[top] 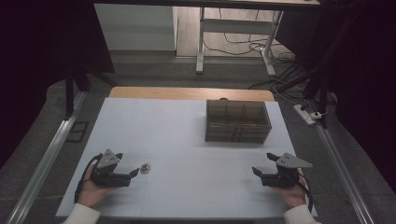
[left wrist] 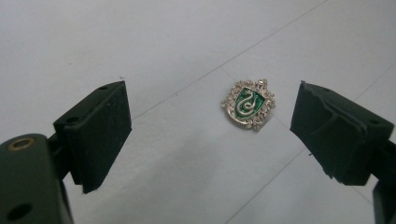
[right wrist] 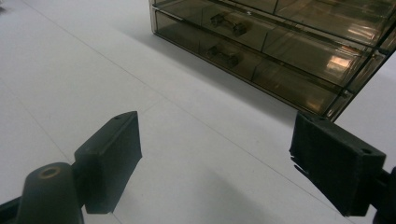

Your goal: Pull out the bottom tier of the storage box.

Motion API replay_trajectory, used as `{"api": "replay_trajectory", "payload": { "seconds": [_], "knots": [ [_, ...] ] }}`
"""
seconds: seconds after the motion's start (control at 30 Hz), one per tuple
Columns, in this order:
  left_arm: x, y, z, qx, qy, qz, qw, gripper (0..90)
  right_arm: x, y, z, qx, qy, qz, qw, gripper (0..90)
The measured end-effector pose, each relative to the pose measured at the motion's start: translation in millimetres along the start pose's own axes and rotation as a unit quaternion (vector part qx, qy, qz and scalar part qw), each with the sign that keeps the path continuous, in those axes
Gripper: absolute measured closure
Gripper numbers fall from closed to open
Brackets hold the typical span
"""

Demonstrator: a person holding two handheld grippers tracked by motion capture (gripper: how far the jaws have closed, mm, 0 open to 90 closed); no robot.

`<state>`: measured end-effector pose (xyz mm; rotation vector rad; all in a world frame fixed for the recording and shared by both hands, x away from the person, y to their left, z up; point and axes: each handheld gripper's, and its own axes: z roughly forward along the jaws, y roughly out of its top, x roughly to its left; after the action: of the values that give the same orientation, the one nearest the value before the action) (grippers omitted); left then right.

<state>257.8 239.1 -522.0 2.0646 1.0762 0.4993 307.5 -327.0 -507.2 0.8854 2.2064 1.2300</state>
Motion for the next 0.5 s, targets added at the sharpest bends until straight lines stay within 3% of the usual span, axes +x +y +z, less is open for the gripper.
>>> {"api": "replay_trajectory", "payload": {
  "seconds": [0.1,0.2,0.3,0.5],
  "knots": [
    [-0.9,7.5,1.4,-0.004,-0.001,0.007,1.0,11.7,-2.1,-1.0,-1.4,-0.003,-0.009,-0.001,1.0,16.1],
    [-1.2,8.0,1.9,-0.007,-0.005,0.002,1.0,11.9,-4.7,-3.1,-2.9,-0.009,-0.01,0.008,0.9999,16.6],
    [-3.1,6.5,3.1,0.0,-0.001,0.014,0.9999,11.8,-7.2,-6.0,-2.7,-0.009,-0.009,0.013,0.9998,16.8],
    [-0.6,2.8,4.9,-0.003,-0.014,0.002,0.9999,11.9,-7.2,-5.9,-3.5,-0.005,-0.017,0.016,0.9997,16.9]
  ]
}}
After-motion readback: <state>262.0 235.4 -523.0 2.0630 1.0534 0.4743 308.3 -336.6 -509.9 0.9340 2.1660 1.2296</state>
